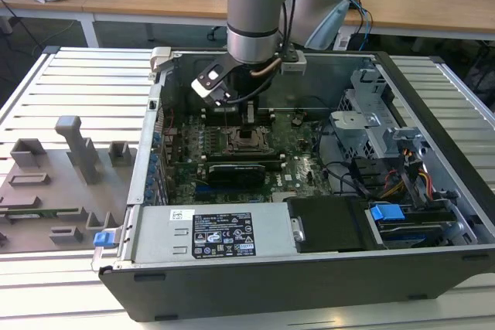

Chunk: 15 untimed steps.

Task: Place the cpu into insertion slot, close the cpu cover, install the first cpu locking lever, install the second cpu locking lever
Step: 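Close the cpu cover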

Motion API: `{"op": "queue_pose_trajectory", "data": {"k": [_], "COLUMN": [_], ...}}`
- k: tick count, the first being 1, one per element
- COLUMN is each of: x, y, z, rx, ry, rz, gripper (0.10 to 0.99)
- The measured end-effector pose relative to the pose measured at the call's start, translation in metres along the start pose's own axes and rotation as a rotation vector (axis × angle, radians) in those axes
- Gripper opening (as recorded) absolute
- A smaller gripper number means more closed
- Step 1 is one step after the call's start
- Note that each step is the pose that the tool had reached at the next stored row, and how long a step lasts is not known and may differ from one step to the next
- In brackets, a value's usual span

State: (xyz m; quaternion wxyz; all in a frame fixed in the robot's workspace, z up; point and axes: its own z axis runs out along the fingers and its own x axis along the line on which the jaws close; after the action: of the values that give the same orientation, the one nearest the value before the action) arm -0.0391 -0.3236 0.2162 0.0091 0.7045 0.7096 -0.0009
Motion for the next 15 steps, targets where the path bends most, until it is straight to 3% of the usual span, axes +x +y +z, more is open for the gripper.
{"op": "queue_pose_trajectory", "data": {"k": [2, 5, 11, 15], "x": [-0.0046, -0.0065, -0.007, -0.0072], "y": [0.0081, 0.0109, 0.0117, 0.012], "z": [0.0002, -0.0023, -0.0364, -0.0526], "rx": [0.008, 0.009, 0.009, 0.009], "ry": [0.0011, 0.0018, 0.0023, 0.0023], "rz": [0.0, 0.0, 0.0, 0.0], "gripper": [0.106, 0.106, 0.106, 0.106]}}
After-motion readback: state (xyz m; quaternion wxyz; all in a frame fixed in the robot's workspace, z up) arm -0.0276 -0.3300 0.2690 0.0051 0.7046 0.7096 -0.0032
